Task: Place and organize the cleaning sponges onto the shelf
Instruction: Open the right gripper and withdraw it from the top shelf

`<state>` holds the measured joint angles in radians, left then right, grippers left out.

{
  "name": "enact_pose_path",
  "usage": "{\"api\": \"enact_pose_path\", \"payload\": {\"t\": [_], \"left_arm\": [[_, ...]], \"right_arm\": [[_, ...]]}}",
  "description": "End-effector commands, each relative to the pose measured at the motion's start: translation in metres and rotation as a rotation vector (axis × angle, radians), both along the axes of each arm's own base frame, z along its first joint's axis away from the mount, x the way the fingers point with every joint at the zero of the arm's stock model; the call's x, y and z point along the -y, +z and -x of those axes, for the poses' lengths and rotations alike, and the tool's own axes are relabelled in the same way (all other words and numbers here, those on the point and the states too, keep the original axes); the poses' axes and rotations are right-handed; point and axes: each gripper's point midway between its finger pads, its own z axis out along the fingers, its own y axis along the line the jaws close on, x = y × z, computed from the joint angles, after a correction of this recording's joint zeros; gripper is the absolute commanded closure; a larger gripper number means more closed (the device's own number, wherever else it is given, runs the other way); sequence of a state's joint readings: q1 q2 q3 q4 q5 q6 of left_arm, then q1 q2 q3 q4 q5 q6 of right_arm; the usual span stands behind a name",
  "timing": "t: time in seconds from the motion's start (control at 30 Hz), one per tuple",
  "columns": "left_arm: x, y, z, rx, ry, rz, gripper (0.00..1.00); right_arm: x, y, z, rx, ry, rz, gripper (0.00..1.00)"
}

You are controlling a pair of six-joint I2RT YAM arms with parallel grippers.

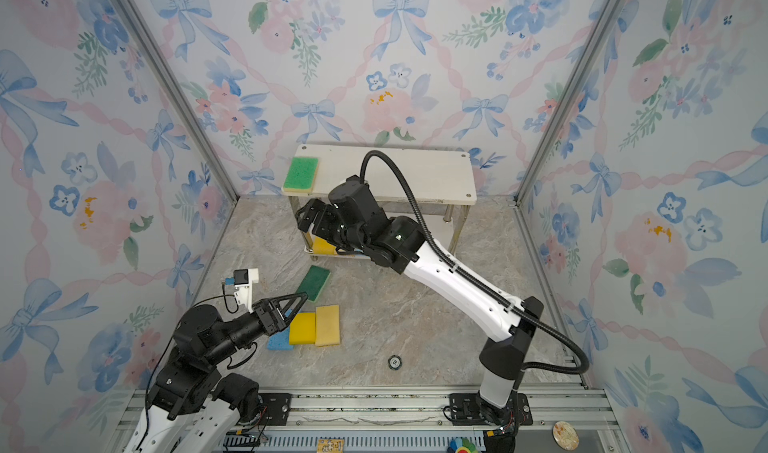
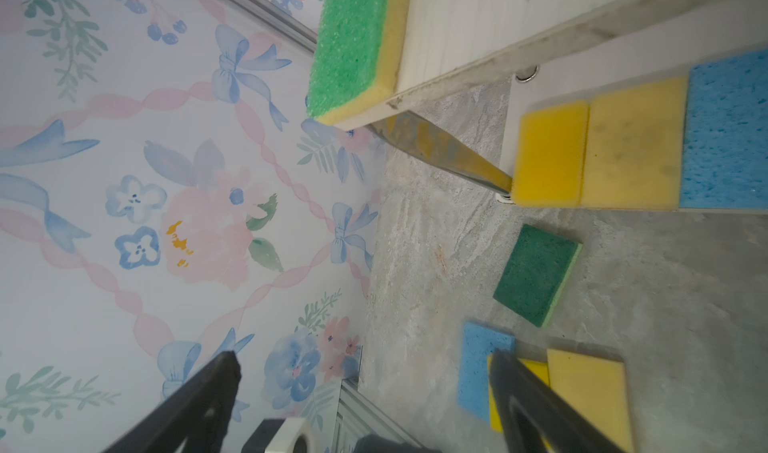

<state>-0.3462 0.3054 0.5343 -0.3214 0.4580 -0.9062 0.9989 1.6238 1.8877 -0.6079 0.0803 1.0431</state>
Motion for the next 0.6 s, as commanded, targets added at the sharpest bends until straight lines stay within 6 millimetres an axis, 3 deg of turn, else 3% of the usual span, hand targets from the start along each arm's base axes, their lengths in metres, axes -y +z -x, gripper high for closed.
{"api": "enact_pose_path", "payload": {"t": [0.0, 0.1, 0.27, 0.43, 0.57], "left_arm": [[0.006, -0.025, 0.005, -0.085, -0.047, 0.001, 0.02], [0.003, -0.047, 0.005, -0.15, -0.025, -0.03, 0.02], [-0.012, -0.093, -0.002, -0.279, 0.081, -0.106, 0.02], [-0.039, -0.126, -0.01, -0.368, 0.22, -0.307, 0.02], [-0.05, -0.14, -0.017, -0.432, 0.284, -0.384, 0.02]], "right_arm": [[0.059, 0.002, 0.024, 0.09, -0.03, 0.053, 0.03], [0.106, -0.027, 0.049, 0.083, -0.048, 0.106, 0.03], [0.156, -0.083, 0.087, 0.014, 0.008, 0.239, 0.03], [0.17, -0.129, 0.107, -0.043, 0.058, 0.312, 0.03], [0.168, -0.148, 0.112, -0.039, 0.089, 0.294, 0.03]]}}
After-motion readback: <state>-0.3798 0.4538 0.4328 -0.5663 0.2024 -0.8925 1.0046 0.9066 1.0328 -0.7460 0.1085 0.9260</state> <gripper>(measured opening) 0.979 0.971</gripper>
